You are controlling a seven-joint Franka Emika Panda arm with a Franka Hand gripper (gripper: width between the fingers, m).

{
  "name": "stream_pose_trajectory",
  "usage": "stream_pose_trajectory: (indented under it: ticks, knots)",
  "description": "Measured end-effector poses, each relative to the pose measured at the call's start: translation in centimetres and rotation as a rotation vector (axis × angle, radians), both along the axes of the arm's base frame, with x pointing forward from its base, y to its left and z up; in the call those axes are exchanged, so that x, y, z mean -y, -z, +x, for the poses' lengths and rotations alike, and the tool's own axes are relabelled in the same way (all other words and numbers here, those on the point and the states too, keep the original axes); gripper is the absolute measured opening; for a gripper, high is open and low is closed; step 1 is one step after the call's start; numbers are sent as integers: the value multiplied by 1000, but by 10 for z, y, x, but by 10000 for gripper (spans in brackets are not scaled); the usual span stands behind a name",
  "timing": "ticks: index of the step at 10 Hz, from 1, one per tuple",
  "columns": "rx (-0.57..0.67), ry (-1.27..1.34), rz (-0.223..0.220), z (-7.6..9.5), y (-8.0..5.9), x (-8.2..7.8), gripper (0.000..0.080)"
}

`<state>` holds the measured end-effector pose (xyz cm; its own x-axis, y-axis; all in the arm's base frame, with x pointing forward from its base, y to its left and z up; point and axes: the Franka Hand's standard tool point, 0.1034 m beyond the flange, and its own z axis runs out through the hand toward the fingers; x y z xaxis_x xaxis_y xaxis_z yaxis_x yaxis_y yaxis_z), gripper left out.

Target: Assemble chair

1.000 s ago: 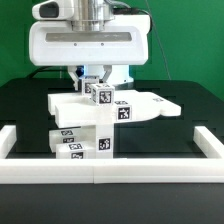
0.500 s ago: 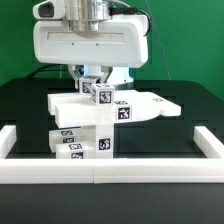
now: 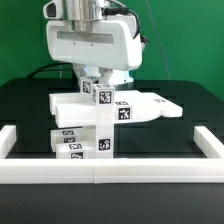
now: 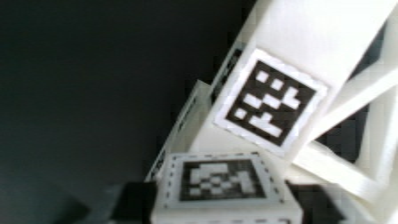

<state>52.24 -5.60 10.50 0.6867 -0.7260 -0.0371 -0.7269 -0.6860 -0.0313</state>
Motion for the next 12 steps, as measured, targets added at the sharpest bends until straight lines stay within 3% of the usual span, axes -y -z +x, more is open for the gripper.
stream_pose_trajectory:
  ticks: [1, 2, 3, 12]
  knots:
    - [0, -18, -1, 0, 0, 0, 498]
    - [1, -59, -2, 0, 0, -1, 498]
    - [1, -69, -2, 0, 0, -3, 621]
    - [31, -842, -7, 0, 0, -5, 648]
